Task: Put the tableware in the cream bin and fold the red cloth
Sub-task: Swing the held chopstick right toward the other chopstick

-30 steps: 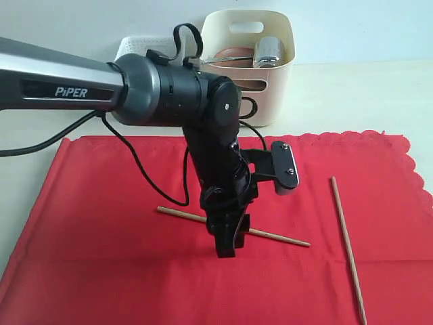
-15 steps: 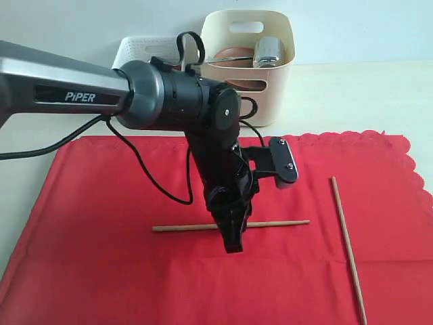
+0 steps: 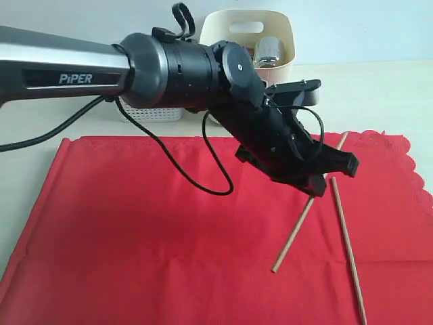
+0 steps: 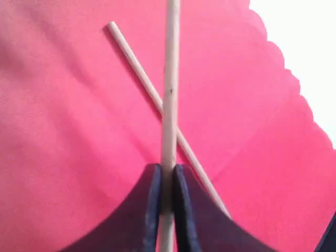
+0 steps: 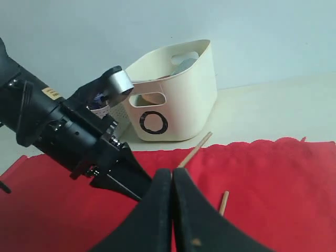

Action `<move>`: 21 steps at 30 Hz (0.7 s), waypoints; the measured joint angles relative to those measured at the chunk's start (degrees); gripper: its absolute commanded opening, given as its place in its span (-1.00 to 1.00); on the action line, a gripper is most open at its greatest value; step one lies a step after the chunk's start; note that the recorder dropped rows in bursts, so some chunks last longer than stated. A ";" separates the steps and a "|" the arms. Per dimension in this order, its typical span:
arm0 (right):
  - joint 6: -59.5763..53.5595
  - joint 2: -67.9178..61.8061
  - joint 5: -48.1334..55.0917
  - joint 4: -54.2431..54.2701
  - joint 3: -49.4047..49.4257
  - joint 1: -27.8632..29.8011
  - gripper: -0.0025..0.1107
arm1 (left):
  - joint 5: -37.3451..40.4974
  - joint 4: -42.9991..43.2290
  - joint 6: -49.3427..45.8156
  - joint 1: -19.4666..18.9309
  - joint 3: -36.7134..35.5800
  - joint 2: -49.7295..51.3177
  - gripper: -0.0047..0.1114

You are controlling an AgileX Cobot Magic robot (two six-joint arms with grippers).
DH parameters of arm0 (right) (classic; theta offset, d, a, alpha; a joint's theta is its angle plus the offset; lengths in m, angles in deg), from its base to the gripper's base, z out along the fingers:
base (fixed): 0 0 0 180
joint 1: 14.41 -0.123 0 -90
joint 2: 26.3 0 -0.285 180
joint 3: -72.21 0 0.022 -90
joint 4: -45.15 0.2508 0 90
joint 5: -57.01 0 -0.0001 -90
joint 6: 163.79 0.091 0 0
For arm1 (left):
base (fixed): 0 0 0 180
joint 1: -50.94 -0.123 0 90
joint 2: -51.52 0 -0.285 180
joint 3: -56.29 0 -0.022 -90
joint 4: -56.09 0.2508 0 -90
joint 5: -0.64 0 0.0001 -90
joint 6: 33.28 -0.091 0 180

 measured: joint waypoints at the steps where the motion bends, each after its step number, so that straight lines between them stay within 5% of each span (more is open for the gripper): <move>1: 0.00 0.00 0.00 0.00 0.00 0.00 -0.96 | -1.51 -1.61 0.40 0.45 0.00 0.84 -0.92; 14: 0.00 0.00 0.00 0.00 0.00 0.00 -0.96 | -12.02 -7.34 5.09 3.50 0.00 8.92 -0.89; 21: 0.00 0.00 0.00 0.00 0.00 0.00 -0.96 | -13.77 -7.00 5.46 3.53 0.00 9.16 -0.17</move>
